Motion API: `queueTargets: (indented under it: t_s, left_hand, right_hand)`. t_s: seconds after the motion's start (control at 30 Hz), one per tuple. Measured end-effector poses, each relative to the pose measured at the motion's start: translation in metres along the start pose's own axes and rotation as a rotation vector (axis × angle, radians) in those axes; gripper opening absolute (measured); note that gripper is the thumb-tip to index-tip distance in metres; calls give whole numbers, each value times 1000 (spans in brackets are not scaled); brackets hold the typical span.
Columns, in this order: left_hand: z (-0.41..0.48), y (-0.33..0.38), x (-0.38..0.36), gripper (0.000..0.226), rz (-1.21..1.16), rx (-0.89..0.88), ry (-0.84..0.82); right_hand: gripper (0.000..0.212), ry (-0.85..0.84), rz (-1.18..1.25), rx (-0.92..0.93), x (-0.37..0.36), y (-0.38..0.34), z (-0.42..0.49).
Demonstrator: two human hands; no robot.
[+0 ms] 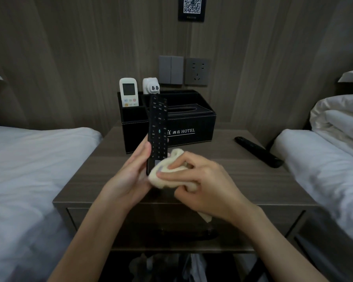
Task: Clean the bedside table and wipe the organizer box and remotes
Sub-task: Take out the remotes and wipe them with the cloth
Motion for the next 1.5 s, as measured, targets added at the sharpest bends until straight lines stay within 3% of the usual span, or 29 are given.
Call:
queueTargets:
  t_s: [0.1,0.27,0.33,0.43,0.5,0.6,0.7,0.93,1.1,1.3,1.5]
  left_hand:
    - [0,0,14,49,-91,8,75]
    - [1,-1,8,84,-79,31,-62]
    - [1,-4,5,87,-106,48,-74]
    - [-1,-7,1,91,-156,73,-51]
    - [-2,-8,-1,83,-130,79,-20]
    - [-3,-12,-1,47,17,82,7]
    - [-6,-16,-4,41,176,104,47]
    - [-12,-10,-13,57,302,39,59]
    - [-15,-7,-27,58,439,11,-53]
    - [-14,-14,-40,50,356,52,-144]
    - [-13,-13,-34,48,204,52,-151]
  right_hand:
    - [30,-25,93,-46,-1,4,-1]
    - [27,407,459,-184,55,23,-4]
    - [24,530,750,-301,66,36,-9]
    - [28,640,831,-420,76,56,-17]
    - [30,690,850,-463,78,64,-19]
    - [27,688,871,-461,77,64,-18]
    - [27,656,911,-409,74,54,-14]
    - [35,611,734,-320,74,45,-5]
    - [39,572,350,-223,85,38,2]
    - [40,510,193,-163,77,32,12]
    - [45,413,194,-117,56,32,17]
Point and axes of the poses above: each hand's wrist, its own z-axis towards the middle knuckle, its own x-axis out of the back of the hand, y = z × x, the point moved 10 cm from there along z, towards the middle knuckle, and after that the axes turned 13 degrees about z, right-handed, at the moved point
